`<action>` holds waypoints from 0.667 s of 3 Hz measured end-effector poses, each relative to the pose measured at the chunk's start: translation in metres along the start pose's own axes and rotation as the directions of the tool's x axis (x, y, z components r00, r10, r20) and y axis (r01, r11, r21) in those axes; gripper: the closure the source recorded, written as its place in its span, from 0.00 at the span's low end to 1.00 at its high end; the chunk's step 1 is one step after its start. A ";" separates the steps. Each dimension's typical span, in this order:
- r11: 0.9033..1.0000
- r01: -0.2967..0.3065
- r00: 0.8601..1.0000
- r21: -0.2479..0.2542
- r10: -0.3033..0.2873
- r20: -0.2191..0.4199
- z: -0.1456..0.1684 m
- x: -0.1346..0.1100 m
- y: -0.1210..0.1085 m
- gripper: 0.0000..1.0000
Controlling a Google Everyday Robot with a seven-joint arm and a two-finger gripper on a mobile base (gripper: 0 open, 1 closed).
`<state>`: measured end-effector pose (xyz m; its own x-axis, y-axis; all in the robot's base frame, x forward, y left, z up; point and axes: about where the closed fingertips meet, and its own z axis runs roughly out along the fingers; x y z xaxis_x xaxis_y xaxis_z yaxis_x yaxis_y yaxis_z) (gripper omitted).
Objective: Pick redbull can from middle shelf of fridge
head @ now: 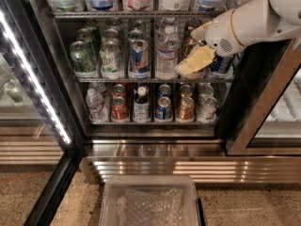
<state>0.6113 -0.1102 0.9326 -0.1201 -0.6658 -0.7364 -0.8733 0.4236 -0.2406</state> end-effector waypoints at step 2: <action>0.999 0.037 0.997 -0.019 -0.038 -0.072 -0.004 0.012 0.057 0.20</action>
Offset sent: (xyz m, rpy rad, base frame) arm -0.0873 0.0179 -0.0457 -0.1039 0.0569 0.0067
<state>0.5580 -0.0962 0.9120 -0.1199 -0.7240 -0.6793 -0.8862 0.3865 -0.2555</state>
